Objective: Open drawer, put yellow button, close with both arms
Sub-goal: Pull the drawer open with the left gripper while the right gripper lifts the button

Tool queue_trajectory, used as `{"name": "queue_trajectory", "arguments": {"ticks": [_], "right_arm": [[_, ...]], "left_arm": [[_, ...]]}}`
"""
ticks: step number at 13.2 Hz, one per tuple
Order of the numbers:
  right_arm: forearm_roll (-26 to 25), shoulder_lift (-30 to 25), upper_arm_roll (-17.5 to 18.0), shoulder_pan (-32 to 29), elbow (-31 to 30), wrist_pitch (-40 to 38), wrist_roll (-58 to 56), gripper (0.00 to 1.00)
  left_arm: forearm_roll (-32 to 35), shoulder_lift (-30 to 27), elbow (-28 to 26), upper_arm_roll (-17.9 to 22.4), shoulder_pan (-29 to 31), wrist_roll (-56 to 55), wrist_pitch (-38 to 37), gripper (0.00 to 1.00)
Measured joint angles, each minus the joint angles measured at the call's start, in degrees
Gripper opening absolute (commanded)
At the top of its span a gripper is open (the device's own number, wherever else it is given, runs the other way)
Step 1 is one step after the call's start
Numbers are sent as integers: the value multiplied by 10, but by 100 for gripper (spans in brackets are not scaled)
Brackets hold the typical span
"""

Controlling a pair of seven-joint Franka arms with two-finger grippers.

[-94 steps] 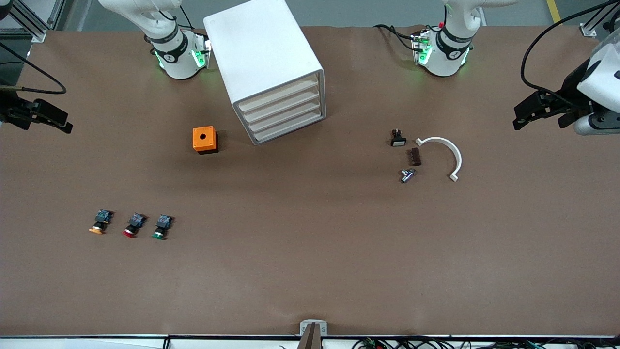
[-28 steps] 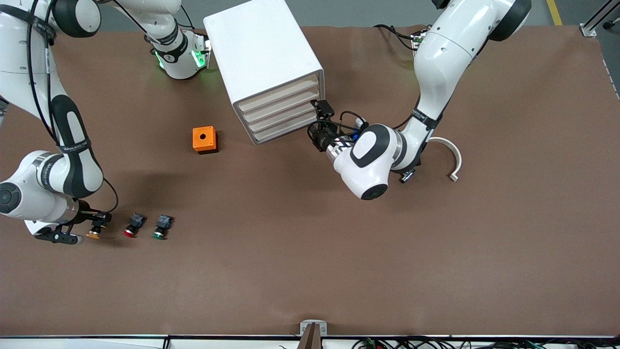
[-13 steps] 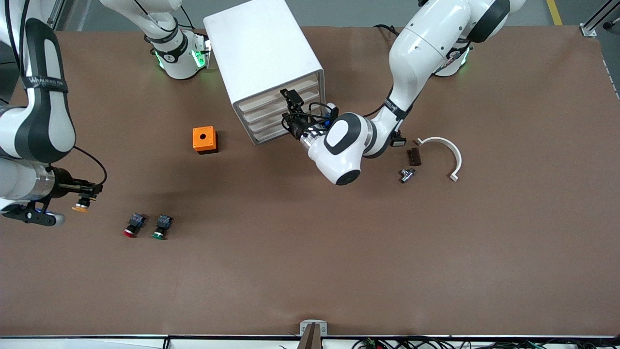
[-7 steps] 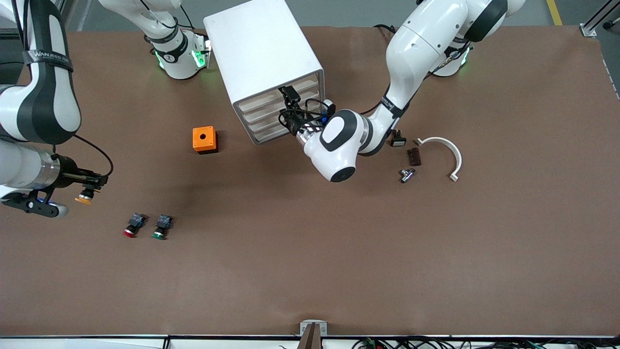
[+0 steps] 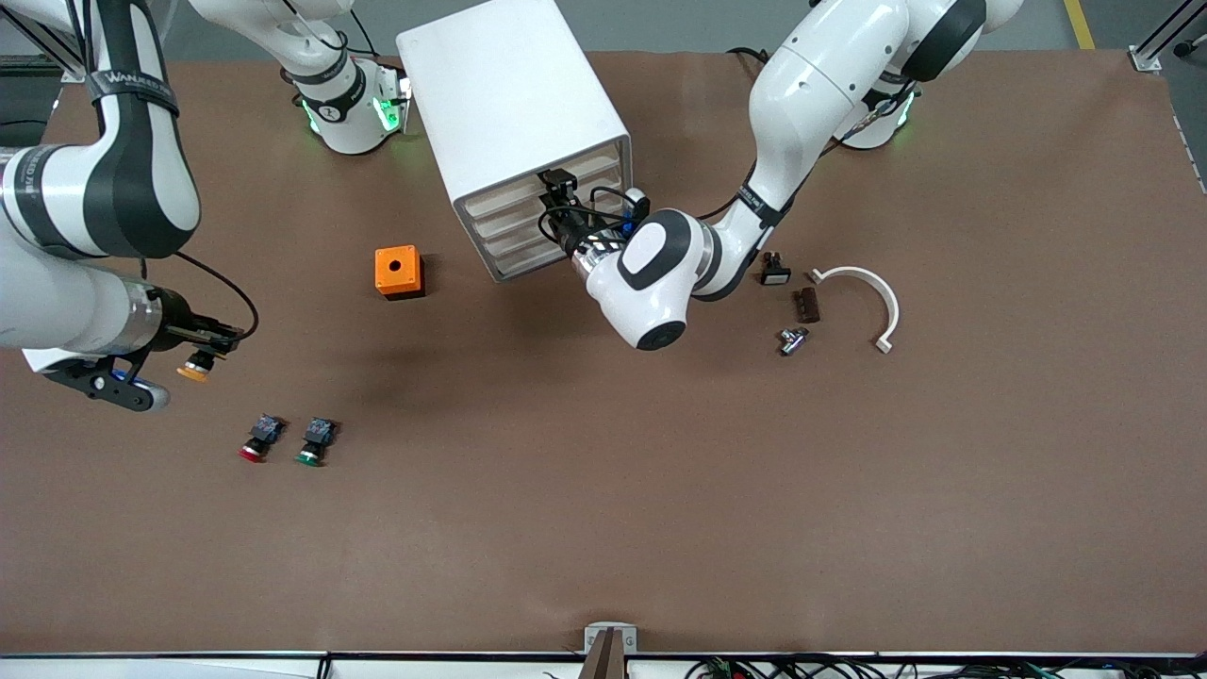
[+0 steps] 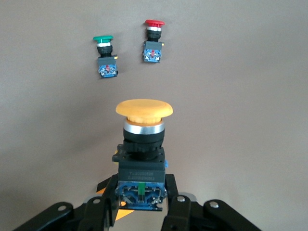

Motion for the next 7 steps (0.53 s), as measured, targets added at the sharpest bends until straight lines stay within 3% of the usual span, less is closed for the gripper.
{"name": "queue_trajectory", "arguments": {"ticks": [2,7], "right_arm": [[0,-2,0,6,0,-4,13,12],[0,-3,0,27,0,-11,53,12]], "left_arm": [[0,0,1,0,0,-2,0,18],[9,0,4,0,1,-30,-5,9]]}}
